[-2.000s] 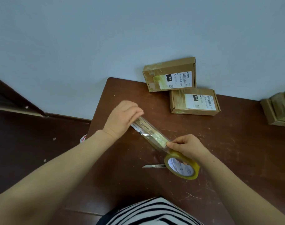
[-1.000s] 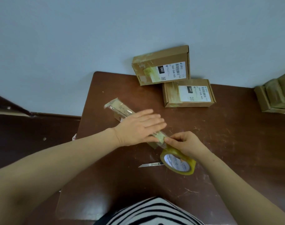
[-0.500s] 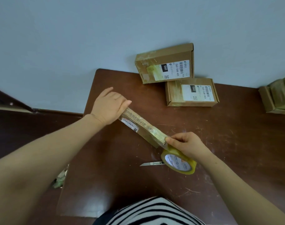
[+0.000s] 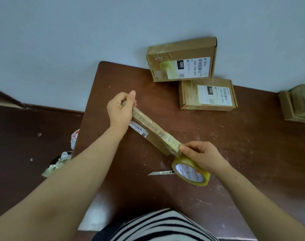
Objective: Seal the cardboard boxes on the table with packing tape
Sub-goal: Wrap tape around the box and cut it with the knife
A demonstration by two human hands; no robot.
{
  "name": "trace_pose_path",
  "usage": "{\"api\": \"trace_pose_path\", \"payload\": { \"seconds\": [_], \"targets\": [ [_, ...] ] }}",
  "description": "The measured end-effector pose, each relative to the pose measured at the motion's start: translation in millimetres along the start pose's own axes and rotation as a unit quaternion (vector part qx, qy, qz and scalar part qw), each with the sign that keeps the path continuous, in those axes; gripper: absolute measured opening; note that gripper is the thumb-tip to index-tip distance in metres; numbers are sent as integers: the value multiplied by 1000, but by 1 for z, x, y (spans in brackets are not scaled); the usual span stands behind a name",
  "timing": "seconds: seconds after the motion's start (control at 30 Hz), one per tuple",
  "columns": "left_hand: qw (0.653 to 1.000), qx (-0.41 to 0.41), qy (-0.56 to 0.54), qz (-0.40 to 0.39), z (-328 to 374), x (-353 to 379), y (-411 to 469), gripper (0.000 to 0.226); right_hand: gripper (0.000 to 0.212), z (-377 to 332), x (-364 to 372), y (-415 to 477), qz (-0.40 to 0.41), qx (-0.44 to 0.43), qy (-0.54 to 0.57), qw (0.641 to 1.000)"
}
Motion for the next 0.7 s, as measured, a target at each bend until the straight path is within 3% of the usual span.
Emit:
{"api": "trace_pose_path", "payload": {
  "seconds": [0.1,0.23,0.27,0.33,0.4,0.53,0.6,0.7],
  "targets": [
    [999,28,21,4,1,0,4,48,13,0,0,0,9,-1,4,1000],
    [984,86,135,-77,12,5,3,45,15,-1,-3,0,7,2,4,1000],
    [963,124,220,-94,18,5,2,43,15,-1,-3,1,7,2,0,1000],
    [873,213,433,-74,33,5,4,36,14,-1,-5,2,9,3,0,1000],
    [805,276,522,-61,51,14,-3,40,15,-1,-4,1,8,3,4,1000],
    [786,335,483,-193,56,62,-63,55,16,-1,0,-2,8,3,14,1000],
    [758,377,494,-198,58,65,-84,41,18,-1,2,-2,11,2,12,1000],
    [743,353,529,-206,57,71,-78,46,21,2,1,0,27,7,25,999]
  ]
}}
Point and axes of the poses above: each hand's wrist, its own y-axis towards the middle knuckle, its own x-axis out of the palm, z = x × y, the point moved 7 cm from there along y, towards the middle knuckle, and after that the axes turned 2 degrees about -y, right-handed, at the moved point
